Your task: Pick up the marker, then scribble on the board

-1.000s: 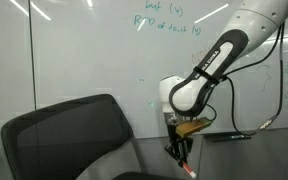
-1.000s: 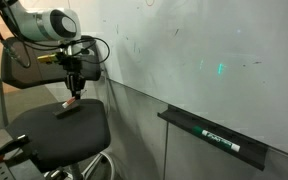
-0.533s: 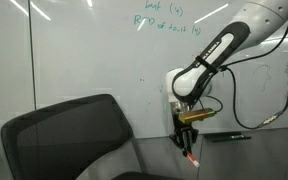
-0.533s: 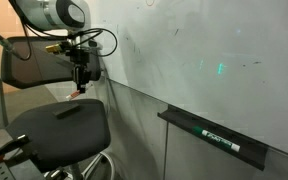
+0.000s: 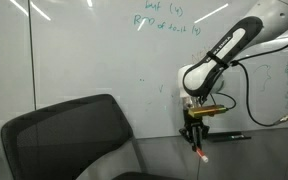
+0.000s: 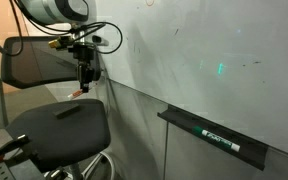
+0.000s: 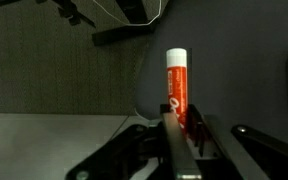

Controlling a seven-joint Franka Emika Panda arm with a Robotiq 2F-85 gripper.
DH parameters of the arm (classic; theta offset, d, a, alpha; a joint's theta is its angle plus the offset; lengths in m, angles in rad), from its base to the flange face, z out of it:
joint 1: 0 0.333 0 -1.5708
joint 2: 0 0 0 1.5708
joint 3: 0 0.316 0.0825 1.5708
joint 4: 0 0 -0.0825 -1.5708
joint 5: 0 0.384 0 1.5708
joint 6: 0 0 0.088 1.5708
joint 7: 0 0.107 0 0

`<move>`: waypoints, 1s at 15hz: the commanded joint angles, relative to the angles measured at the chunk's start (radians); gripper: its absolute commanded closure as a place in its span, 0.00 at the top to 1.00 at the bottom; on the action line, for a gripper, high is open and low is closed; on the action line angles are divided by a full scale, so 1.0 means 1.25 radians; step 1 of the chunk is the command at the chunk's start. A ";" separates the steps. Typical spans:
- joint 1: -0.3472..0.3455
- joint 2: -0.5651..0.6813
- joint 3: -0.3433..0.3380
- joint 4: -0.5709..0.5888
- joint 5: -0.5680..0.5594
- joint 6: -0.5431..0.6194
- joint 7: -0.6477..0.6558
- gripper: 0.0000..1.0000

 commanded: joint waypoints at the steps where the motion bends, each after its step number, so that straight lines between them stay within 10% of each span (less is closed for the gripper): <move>1: -0.017 -0.075 0.007 -0.046 0.004 0.012 0.027 0.05; 15: -0.075 -0.173 0.002 0.063 0.159 0.010 0.155 0.05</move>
